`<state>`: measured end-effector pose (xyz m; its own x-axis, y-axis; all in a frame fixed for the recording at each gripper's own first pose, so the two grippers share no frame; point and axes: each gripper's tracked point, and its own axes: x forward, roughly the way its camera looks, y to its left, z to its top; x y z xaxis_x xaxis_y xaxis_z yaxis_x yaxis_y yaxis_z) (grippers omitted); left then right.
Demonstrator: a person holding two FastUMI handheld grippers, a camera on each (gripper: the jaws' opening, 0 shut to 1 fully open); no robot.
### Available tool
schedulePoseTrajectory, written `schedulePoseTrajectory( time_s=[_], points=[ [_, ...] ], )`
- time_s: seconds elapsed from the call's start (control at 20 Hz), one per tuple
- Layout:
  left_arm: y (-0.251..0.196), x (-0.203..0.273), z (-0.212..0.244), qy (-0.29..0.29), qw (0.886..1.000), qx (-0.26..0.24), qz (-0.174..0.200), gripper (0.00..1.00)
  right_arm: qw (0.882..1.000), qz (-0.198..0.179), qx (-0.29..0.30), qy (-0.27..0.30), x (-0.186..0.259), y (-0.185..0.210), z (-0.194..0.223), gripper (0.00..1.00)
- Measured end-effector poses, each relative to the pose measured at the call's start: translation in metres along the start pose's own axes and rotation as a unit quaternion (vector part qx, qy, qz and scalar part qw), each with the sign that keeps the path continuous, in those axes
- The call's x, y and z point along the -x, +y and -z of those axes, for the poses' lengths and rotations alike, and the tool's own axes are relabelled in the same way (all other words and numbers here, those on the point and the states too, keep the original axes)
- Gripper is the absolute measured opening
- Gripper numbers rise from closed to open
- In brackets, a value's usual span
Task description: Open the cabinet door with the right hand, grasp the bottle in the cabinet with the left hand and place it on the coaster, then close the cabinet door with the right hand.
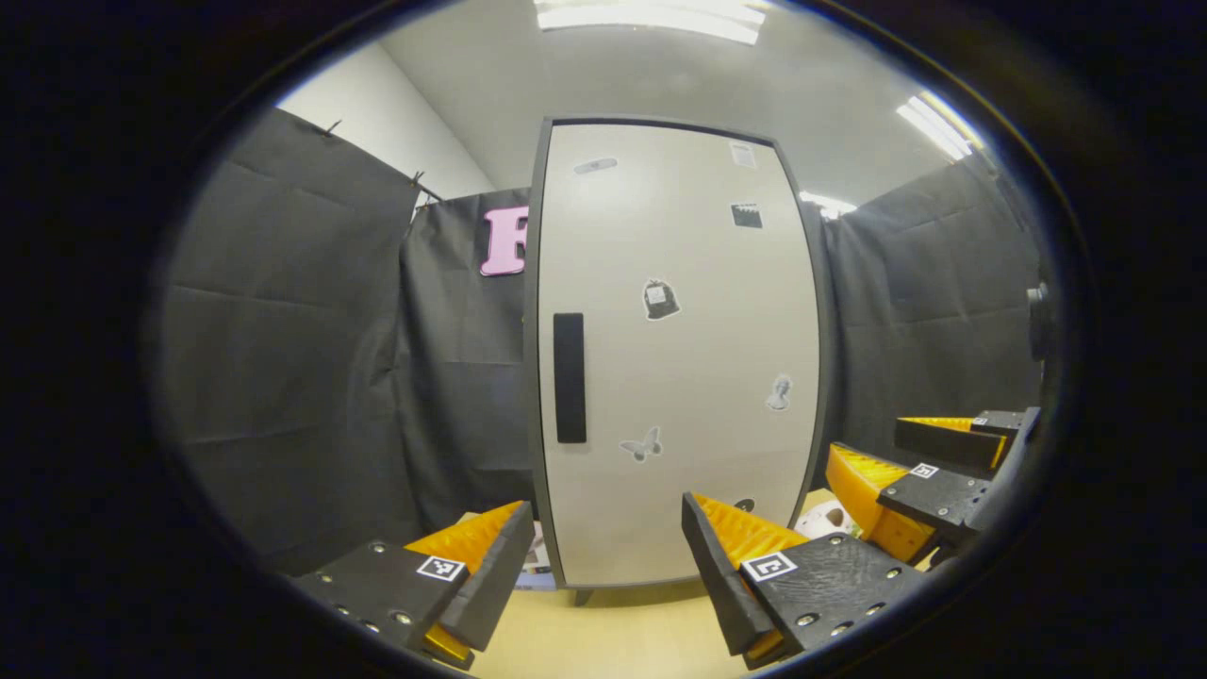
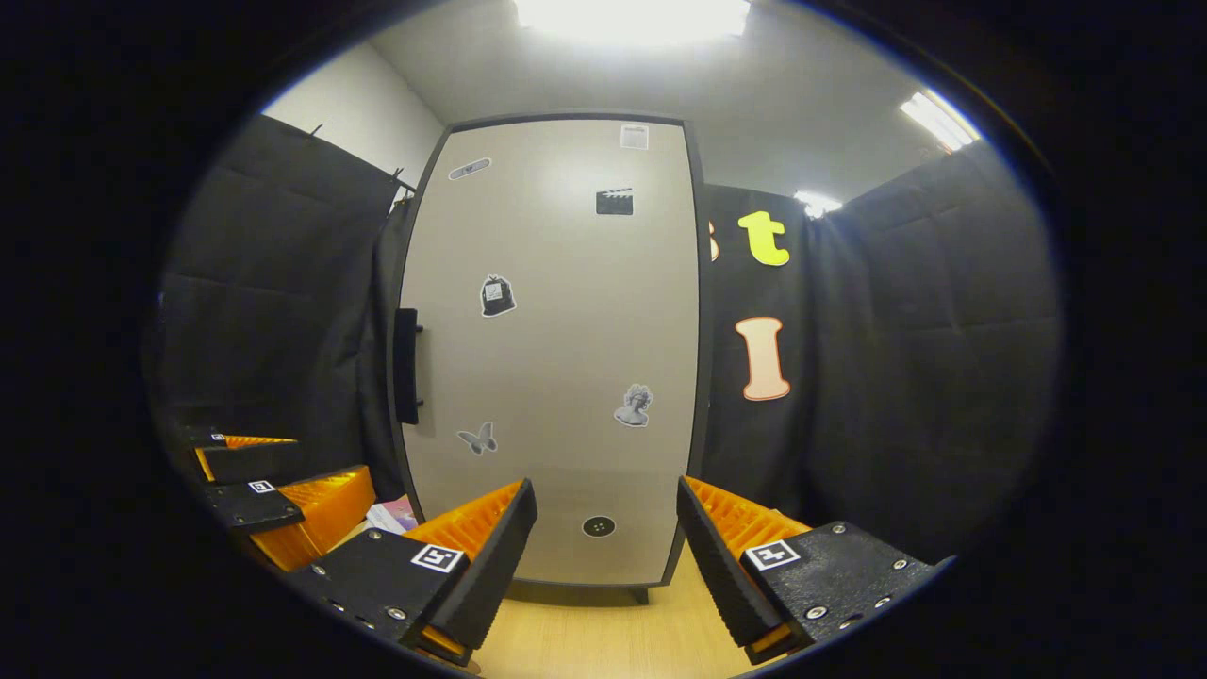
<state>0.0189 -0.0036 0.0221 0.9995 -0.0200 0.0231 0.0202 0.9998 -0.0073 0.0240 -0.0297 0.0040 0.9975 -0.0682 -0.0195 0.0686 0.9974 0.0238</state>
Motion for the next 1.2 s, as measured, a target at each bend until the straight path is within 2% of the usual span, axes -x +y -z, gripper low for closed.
schedulePoseTrajectory(
  time_s=[0.45,0.75,1.0,1.2],
  points=[
    [0.014,0.014,0.011,0.011,1.0,0.001,-0.005,0.9,1.0,-0.011,0.013,-0.006,-0.017,0.01,-0.008,0.93],
    [0.034,0.049,0.031,0.023,1.0,0.008,-0.01,0.9,0.999,-0.025,0.0,-0.034,-0.042,0.032,-0.043,0.93],
    [0.06,0.098,0.046,0.013,0.999,0.018,-0.032,0.9,0.997,-0.05,0.006,-0.06,-0.065,0.08,-0.068,0.93],
    [0.071,0.125,0.05,0.014,0.999,0.009,-0.049,0.9,0.995,-0.085,-0.003,-0.052,-0.085,0.134,-0.073,0.92]
  ],
)
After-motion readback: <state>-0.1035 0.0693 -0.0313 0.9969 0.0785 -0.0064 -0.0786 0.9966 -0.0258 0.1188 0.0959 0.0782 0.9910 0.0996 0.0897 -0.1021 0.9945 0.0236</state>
